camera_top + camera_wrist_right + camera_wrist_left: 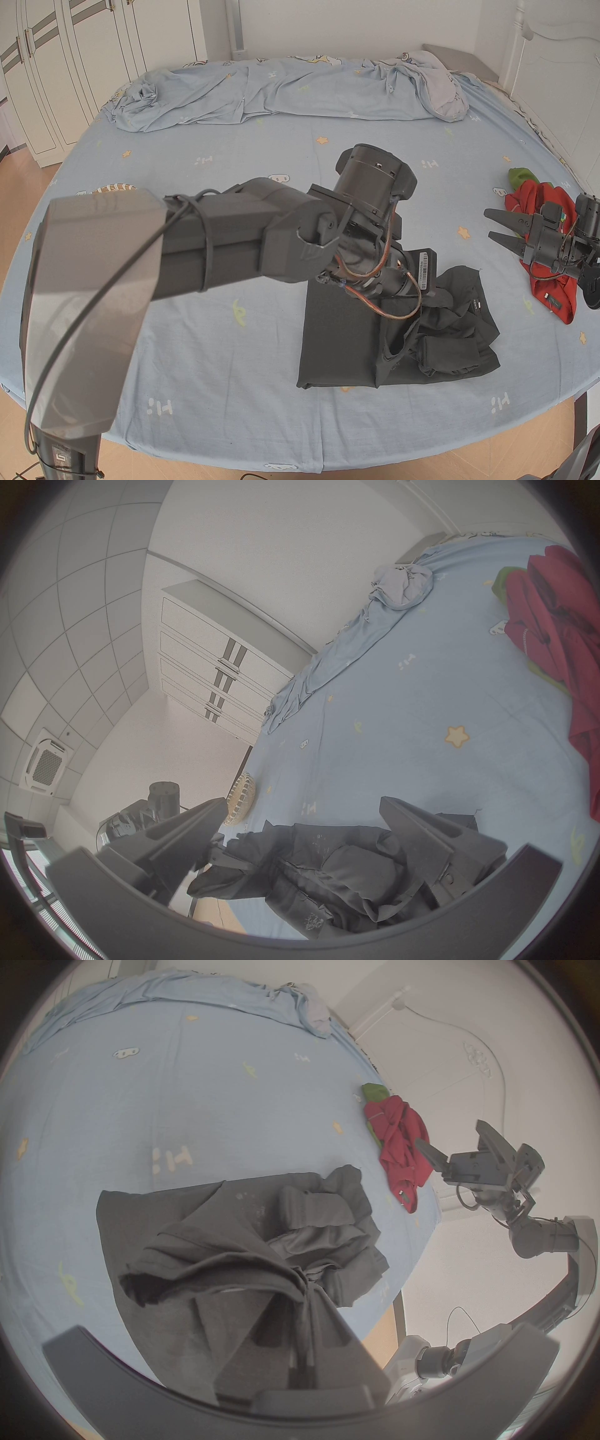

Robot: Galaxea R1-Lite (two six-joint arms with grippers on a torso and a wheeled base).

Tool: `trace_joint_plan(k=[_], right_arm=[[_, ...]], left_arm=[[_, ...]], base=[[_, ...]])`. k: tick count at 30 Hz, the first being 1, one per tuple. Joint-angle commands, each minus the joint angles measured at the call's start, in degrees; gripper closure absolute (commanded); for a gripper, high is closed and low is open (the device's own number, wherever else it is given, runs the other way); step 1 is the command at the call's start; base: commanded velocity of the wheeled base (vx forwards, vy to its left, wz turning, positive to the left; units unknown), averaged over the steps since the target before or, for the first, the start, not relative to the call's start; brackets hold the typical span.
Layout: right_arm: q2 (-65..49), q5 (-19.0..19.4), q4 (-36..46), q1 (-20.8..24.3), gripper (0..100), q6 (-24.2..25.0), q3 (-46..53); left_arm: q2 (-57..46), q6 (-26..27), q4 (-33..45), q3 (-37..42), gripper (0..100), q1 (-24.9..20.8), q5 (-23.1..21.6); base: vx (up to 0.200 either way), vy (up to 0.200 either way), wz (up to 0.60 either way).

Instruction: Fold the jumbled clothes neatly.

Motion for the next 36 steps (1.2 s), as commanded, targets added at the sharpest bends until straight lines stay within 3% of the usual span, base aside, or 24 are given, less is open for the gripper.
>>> trace_joint_plan(k=[1,13,23,24,36], right_arm=[[0.27,0.05,-0.03,0.27,0,-0.06,0.20],[0.54,0.05,0.24,4.75,0,-0.15,2.75],[0.36,0.05,0.24,4.93,0,-0.50,4.16],[0.27,0.05,0.33,4.84,0,-0.50,4.07],[0.19,-0.04,0.59,4.84,0,-0.76,7.06]], left_arm=[[0.16,-0.27,-0.58,0.01,100,-0.55,-0.45],[2.89,-2.73,-5.68,0.01,100,-0.46,-3.79],[5.87,-2.73,-7.79,0.01,100,-0.46,-3.97],[5.87,-2.65,-7.79,0.01,0,-0.55,-4.05],[7.28,-2.38,-11.83,0.01,0,-0.11,-4.14]], base=[[0.000,0.000,0.00],[0.000,0.000,0.00],[0.000,0.000,0.00],[0.000,0.000,0.00],[0.000,0.000,0.00]])
